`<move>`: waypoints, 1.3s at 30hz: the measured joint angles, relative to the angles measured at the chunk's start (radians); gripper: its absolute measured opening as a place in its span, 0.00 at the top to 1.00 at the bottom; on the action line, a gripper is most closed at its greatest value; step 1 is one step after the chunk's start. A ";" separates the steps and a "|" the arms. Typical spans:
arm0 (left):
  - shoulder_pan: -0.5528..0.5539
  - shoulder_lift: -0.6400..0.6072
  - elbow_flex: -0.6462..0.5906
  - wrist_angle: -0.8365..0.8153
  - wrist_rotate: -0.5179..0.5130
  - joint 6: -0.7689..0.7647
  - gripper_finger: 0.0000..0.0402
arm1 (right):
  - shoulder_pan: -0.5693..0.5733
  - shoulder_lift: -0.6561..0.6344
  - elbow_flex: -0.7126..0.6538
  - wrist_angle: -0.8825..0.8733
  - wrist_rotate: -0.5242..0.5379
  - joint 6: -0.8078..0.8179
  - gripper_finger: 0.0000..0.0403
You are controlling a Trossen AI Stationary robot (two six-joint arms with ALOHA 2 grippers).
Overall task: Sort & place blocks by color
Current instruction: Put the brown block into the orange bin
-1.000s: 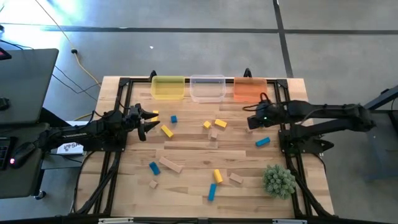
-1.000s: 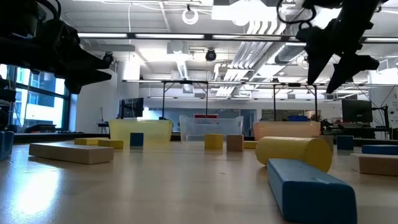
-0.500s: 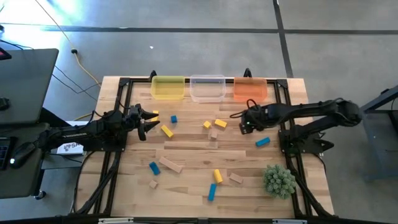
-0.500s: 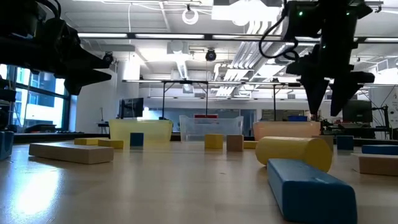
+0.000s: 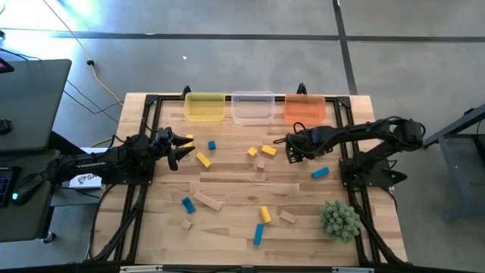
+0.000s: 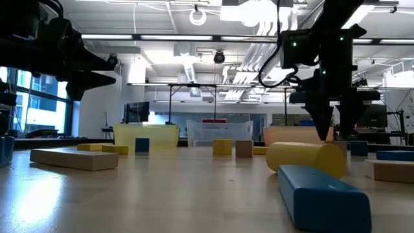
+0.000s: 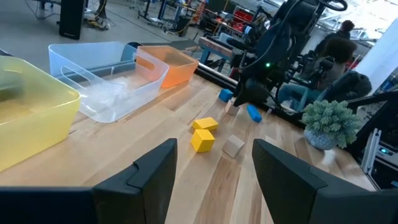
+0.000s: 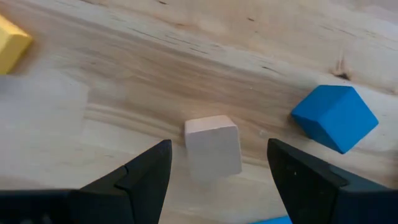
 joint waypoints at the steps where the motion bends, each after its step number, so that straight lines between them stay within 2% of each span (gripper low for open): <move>1: 0.000 0.000 0.000 0.000 0.000 0.000 0.50 | 0.000 0.009 0.000 0.002 0.000 0.000 0.37; 20: 0.000 0.000 0.000 0.000 0.000 0.000 0.50 | 0.000 0.127 0.000 0.041 -0.037 -0.002 0.38; 23: 0.000 0.000 0.000 0.000 0.000 0.000 0.50 | 0.000 0.131 0.000 0.049 -0.043 0.000 0.45; 30: 0.000 0.000 0.000 0.000 0.000 0.000 0.50 | 0.000 0.129 0.001 0.056 -0.042 -0.005 0.72; 39: 0.000 0.000 0.000 0.000 -0.001 -0.032 0.50 | 0.000 0.129 0.062 0.051 -0.030 -0.053 0.72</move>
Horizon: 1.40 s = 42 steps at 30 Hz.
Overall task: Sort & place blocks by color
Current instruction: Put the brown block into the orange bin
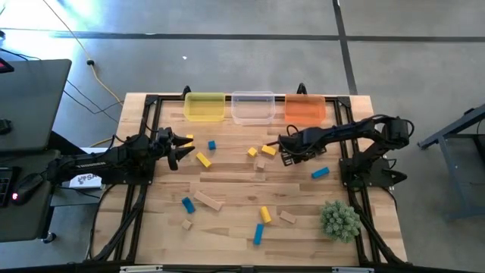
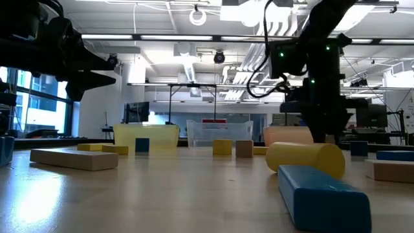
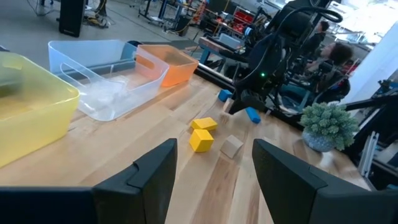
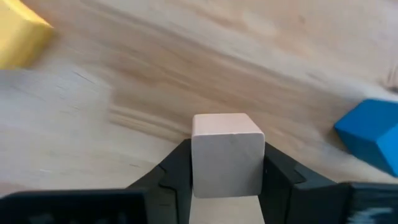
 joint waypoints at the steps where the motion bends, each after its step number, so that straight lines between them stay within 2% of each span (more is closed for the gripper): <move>1: 0.000 0.000 0.000 0.000 0.000 -0.012 0.50 | 0.000 0.000 0.016 -0.003 0.007 -0.007 0.72; 9: 0.000 0.000 0.000 0.000 -0.001 -0.020 0.50 | -0.016 -0.001 0.189 -0.082 0.117 -0.134 0.72; 18: 0.000 0.000 0.000 0.000 -0.001 -0.020 0.50 | -0.178 -0.001 0.361 -0.095 0.198 -0.413 0.71; 25: 0.000 0.000 0.000 0.000 -0.001 -0.020 0.50 | -0.377 -0.001 0.425 -0.055 0.164 -0.617 0.71; 32: 0.000 0.000 0.000 0.000 0.000 -0.021 0.50 | -0.560 0.019 0.418 -0.004 0.078 -0.730 0.71; 37: 0.000 0.000 0.000 0.000 0.000 -0.024 0.50 | -0.636 0.083 0.417 -0.003 0.018 -0.784 0.71; 42: 0.000 0.000 0.000 0.000 0.000 -0.024 0.50 | -0.662 0.154 0.417 -0.003 -0.006 -0.803 0.71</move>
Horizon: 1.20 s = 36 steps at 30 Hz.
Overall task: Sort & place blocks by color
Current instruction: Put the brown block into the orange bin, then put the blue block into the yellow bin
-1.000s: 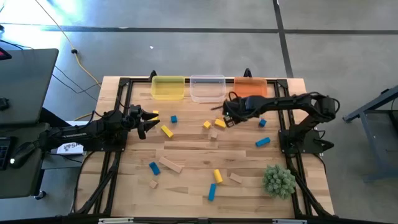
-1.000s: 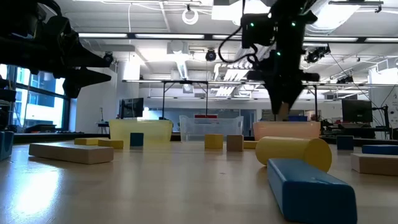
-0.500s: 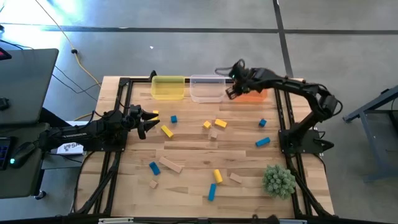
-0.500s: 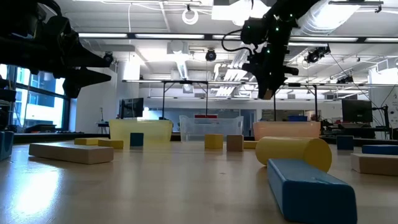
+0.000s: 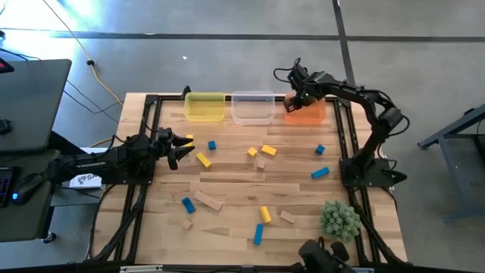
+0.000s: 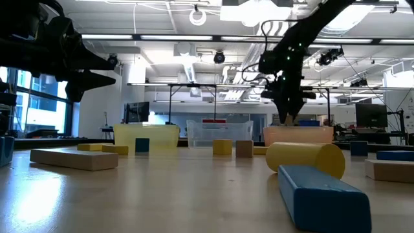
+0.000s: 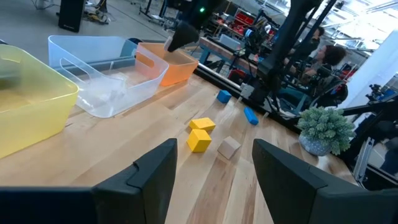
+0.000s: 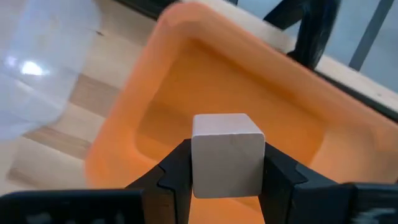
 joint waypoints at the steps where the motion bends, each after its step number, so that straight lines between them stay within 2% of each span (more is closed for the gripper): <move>1: 0.000 0.000 0.000 0.000 0.000 0.000 0.50 | -0.002 0.012 0.000 0.000 -0.005 0.000 0.71; 4: 0.000 0.000 0.000 0.000 0.000 0.001 0.50 | -0.008 0.050 0.000 -0.003 -0.041 0.003 0.71; 16: 0.000 0.000 0.000 0.004 -0.004 -0.051 0.50 | -0.032 0.105 -0.001 -0.004 -0.039 0.010 0.70; 27: 0.000 0.000 0.000 0.070 -0.008 -0.075 0.50 | -0.051 0.104 -0.001 -0.011 -0.042 -0.012 0.60; 32: 0.000 0.000 0.000 0.156 -0.049 -0.221 0.50 | -0.051 0.104 -0.001 -0.011 -0.043 -0.017 0.55; 36: 0.000 0.000 0.000 0.220 -0.117 -0.232 0.50 | -0.051 0.104 0.018 -0.050 -0.043 -0.017 0.54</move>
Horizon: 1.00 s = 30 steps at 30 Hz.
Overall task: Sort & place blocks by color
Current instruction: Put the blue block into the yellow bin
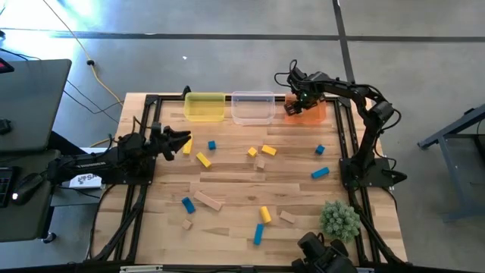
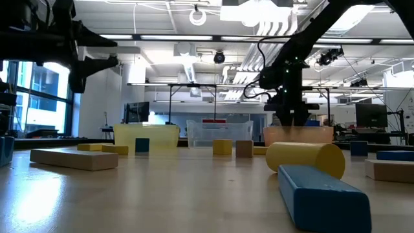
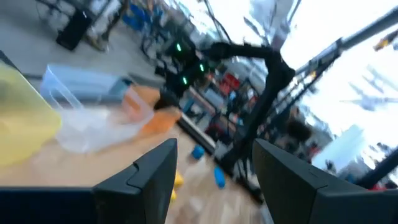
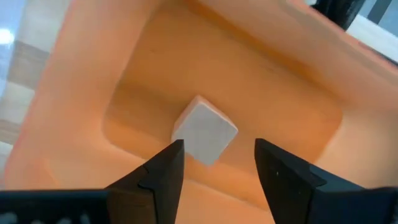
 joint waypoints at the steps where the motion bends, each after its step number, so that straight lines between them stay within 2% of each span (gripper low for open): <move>1: 0.000 0.000 0.000 0.015 -0.017 0.000 0.50 | 0.000 0.000 0.009 -0.007 0.000 0.000 0.54; 8: 0.000 0.000 0.025 0.069 -0.045 -0.015 0.50 | 0.000 0.000 0.106 -0.068 -0.001 0.001 0.54; 13: 0.000 0.004 0.115 0.024 -0.049 0.090 0.50 | 0.002 -0.001 0.203 -0.093 -0.001 -0.001 0.54; 21: 0.000 0.106 0.313 -0.247 -0.097 0.237 0.50 | 0.030 -0.002 0.356 -0.112 0.000 -0.010 0.54; 25: 0.000 0.188 0.398 -0.387 -0.095 0.254 0.50 | 0.058 -0.002 0.424 -0.123 0.000 -0.010 0.54; 30: 0.000 0.285 0.517 -0.645 -0.063 0.232 0.50 | 0.094 -0.002 0.482 -0.127 0.007 -0.010 0.54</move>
